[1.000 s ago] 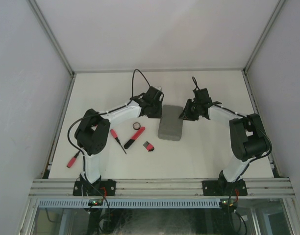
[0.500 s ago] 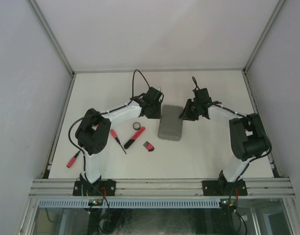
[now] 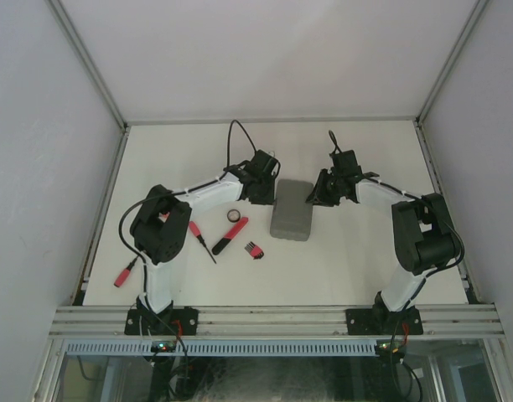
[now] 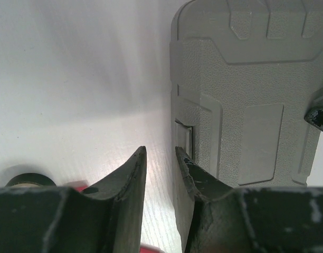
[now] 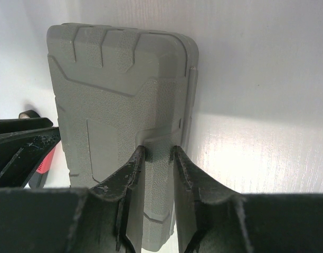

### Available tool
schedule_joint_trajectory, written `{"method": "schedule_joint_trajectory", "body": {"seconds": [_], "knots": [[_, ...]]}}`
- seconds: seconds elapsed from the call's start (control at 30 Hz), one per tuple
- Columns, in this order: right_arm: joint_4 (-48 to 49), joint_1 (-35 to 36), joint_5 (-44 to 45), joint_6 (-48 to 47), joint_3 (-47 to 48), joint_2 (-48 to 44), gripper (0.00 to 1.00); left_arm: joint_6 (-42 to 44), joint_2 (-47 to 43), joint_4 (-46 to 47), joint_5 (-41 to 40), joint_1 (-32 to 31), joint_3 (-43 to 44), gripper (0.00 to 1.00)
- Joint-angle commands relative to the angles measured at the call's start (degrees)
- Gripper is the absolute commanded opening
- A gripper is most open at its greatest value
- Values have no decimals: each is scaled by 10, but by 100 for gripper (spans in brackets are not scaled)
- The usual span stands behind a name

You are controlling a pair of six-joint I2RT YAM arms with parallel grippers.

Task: Sort the tools into containers
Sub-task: Open the storage box at the center of the board.

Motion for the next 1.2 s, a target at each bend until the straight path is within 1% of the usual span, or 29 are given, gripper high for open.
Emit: {"method": "schedule_joint_trajectory", "body": {"seconds": [0.0, 0.13, 0.3, 0.47, 0.77, 1.17], "knots": [[-62, -3, 59, -31, -15, 36, 22, 8, -27, 13, -10, 0, 6, 33], [-64, -3, 59, -31, -16, 36, 22, 8, -37, 18, -7, 0, 13, 35], [-63, -3, 57, -32, -16, 37, 22, 12, -27, 18, 4, 0, 24, 35], [-62, -3, 56, -32, -15, 38, 22, 10, -32, 26, 8, 0, 14, 35], [-60, -2, 52, -32, -15, 40, 22, 9, -64, 48, -12, 0, -6, 35], [-60, -1, 50, -34, -15, 43, 22, 9, -30, 47, 7, -1, -2, 34]]}}
